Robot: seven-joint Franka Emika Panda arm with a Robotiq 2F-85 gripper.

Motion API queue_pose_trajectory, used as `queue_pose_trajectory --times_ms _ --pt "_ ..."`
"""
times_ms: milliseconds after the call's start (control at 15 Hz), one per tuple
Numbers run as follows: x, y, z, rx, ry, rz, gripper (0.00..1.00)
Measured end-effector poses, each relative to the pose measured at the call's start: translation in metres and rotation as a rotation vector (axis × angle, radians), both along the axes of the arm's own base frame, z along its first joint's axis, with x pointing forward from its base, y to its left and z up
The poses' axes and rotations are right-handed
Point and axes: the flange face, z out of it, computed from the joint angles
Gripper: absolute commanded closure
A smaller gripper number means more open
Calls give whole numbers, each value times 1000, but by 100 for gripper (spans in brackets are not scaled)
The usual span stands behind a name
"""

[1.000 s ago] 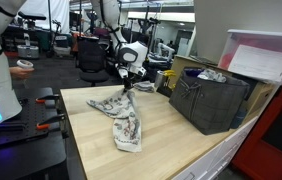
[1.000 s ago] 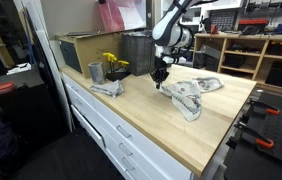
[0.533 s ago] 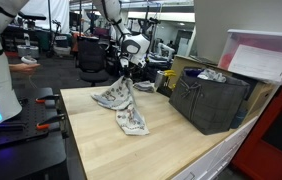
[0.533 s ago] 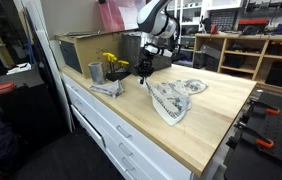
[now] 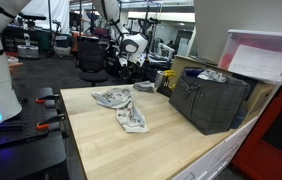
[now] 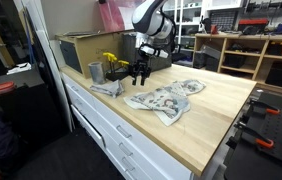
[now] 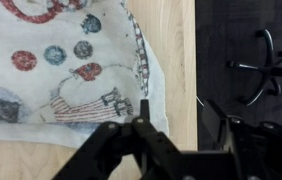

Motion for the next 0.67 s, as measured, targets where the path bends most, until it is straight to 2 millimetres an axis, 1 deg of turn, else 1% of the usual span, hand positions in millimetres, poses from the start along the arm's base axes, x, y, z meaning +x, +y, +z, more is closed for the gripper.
queue_pose_trajectory --times_ms 67,133,200,333,467,667 --pt "-1 -4 -1 -1 3 -4 3" --pt "-3 -11 -3 -3 7 -10 0" --pt "-5 -20 -6 -4 11 -14 0" --pt "-16 -47 -13 -5 29 -41 0" --pt "-33 -84 -21 -17 43 -65 0" --pt "-68 -152 -37 -81 44 -146 0"
